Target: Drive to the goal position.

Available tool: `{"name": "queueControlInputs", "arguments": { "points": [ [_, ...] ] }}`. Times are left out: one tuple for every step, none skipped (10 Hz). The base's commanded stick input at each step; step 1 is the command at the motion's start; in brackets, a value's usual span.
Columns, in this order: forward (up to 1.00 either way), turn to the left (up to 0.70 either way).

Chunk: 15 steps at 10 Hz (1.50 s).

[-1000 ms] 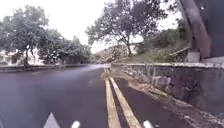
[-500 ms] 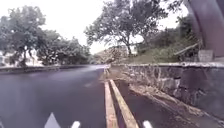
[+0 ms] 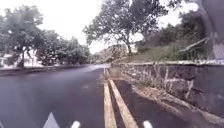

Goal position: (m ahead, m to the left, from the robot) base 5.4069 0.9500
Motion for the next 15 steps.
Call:
{"name": "queueControlInputs", "arguments": {
  "points": [
    [0.7, 0.0],
    [0.7, 0.0],
    [0.7, 0.0],
    [0.7, 0.0],
    [0.7, 0.02],
    [0.7, 0.05],
    [0.7, 0.35],
    [0.7, 0.35],
    [0.7, 0.35],
    [0.69, 0.35],
    [0.68, 0.34],
    [0.66, 0.33],
    [0.66, 0.33],
    [0.66, 0.33],
    [0.66, 0.33]
  ]
}}
